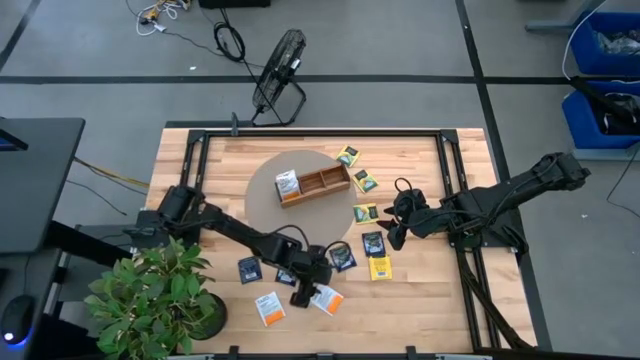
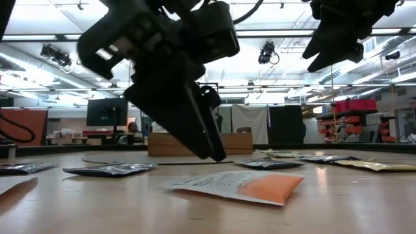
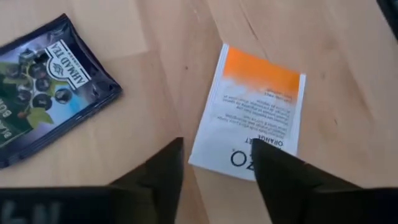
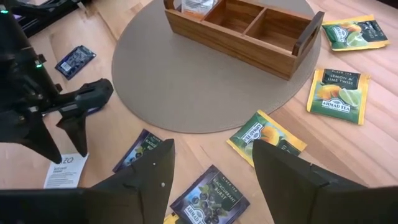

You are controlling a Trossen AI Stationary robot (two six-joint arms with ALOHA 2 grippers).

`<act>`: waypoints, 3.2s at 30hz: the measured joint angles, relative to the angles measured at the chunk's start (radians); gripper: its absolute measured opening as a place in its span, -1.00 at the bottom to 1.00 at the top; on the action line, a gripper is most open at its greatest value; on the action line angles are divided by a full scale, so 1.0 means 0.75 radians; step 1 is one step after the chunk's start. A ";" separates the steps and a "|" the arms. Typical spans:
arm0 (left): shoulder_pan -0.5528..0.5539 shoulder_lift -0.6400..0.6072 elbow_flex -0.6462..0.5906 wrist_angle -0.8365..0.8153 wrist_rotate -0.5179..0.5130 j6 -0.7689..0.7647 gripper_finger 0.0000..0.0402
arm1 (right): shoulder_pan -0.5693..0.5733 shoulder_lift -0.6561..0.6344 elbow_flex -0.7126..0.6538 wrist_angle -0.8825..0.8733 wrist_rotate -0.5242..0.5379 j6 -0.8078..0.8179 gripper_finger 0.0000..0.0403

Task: Pick & Place Tea
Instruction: Put the white tea bag into the left section of the wooden organizer

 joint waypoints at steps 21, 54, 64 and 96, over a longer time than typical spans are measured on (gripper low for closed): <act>-0.018 0.113 -0.011 0.004 -0.101 0.071 -0.40 | 0.000 -0.001 0.000 -0.033 0.012 0.020 0.11; 0.327 -0.322 -0.016 -0.498 -0.016 0.268 -0.98 | -0.002 -0.001 0.000 -0.030 0.059 0.024 0.11; 0.522 -0.407 0.076 -0.881 -0.033 0.557 -0.99 | -0.002 -0.001 0.000 -0.011 0.059 0.019 0.11; 0.860 -0.325 0.340 -1.216 -0.427 1.230 -0.99 | -0.003 -0.001 0.000 -0.006 0.045 0.054 0.11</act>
